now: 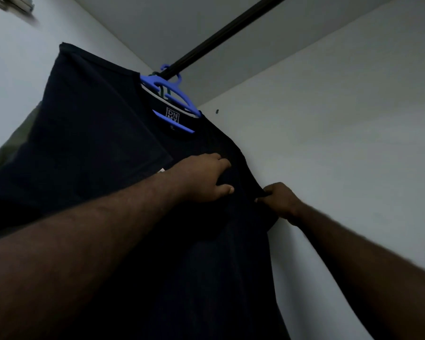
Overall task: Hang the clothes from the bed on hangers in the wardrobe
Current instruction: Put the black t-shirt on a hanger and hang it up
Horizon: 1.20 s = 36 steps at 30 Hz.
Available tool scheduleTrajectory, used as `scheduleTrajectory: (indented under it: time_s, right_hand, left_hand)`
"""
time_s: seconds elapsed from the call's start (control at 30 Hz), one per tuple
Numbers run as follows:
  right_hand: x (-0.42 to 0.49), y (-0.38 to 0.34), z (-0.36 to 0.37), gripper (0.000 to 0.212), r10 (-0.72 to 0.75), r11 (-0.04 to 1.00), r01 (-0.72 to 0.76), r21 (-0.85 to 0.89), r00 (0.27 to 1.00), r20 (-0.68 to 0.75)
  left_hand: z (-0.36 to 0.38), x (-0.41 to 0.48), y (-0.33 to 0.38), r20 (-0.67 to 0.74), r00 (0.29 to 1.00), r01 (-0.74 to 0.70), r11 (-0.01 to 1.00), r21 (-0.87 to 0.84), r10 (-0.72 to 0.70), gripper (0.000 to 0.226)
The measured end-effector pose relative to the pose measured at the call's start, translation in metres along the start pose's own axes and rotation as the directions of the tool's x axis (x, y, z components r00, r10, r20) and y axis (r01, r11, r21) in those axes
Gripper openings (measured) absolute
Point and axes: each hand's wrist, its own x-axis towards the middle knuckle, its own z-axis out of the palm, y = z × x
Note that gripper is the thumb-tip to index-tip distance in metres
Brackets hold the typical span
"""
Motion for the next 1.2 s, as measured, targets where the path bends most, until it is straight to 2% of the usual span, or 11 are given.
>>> scheduleTrajectory:
  time_s: [0.1, 0.23, 0.33, 0.43, 0.57, 0.6, 0.67, 0.73, 0.9, 1.03, 1.2]
  right_hand:
    - [-0.017, -0.013, -0.002, 0.02, -0.147, 0.989, 0.144, -0.036, 0.977, -0.151]
    - [-0.047, -0.041, -0.008, 0.009, -0.31, 0.951, 0.306, -0.049, 0.939, -0.152]
    - [-0.063, -0.06, -0.013, 0.012, -0.426, 0.905, 0.425, -0.028, 0.9, -0.091]
    - [-0.067, -0.062, -0.017, 0.014, -0.492, 0.867, 0.489, 0.093, 0.871, 0.009]
    - [-0.051, -0.047, -0.035, 0.048, -0.317, 0.874, 0.376, 0.306, 0.921, -0.227]
    - [-0.043, -0.042, -0.04, 0.052, -0.19, 0.901, 0.255, 0.35, 0.959, -0.208]
    - [-0.031, -0.034, -0.048, 0.061, 0.04, 0.897, -0.059, 0.438, 0.998, 0.054]
    - [-0.022, -0.03, -0.049, 0.066, 0.069, 0.866, -0.177, 0.467, 0.969, 0.239]
    - [-0.011, -0.035, -0.053, 0.017, -0.061, 0.886, -0.024, 0.464, 0.984, 0.169]
    - [0.005, -0.032, -0.082, 0.016, 0.014, 0.951, 0.007, 0.31, 0.998, -0.066]
    - [0.012, -0.038, -0.113, 0.015, -0.124, 0.991, 0.13, 0.022, 0.975, -0.183]
  left_hand:
    - [0.002, 0.008, 0.008, -0.021, 0.973, 0.204, 0.896, -0.394, -0.231, 0.046]
    - [0.009, 0.027, 0.023, 0.181, 0.888, 0.413, 0.558, -0.72, -0.423, 0.061]
    - [0.012, 0.037, 0.035, 0.307, 0.851, 0.457, 0.313, -0.833, -0.426, 0.05]
    - [0.022, 0.045, 0.037, 0.318, 0.843, 0.433, 0.196, -0.88, -0.434, 0.02]
    - [0.029, 0.052, 0.036, 0.294, 0.833, 0.373, 0.083, -0.924, -0.469, 0.004]
    - [0.03, 0.053, 0.035, 0.28, 0.836, 0.364, 0.094, -0.927, -0.473, 0.009]
    - [0.032, 0.056, 0.032, 0.246, 0.844, 0.365, 0.174, -0.914, -0.476, 0.028]
    - [0.033, 0.055, 0.033, 0.227, 0.865, 0.362, 0.244, -0.9, -0.448, 0.03]
    - [0.034, 0.046, 0.038, 0.263, 0.919, 0.349, 0.292, -0.891, -0.295, 0.047]
    - [0.04, 0.039, 0.024, 0.215, 0.938, 0.339, 0.599, -0.725, -0.27, 0.055]
    - [0.032, 0.043, 0.022, 0.17, 0.957, 0.271, 0.931, -0.246, -0.234, 0.031]
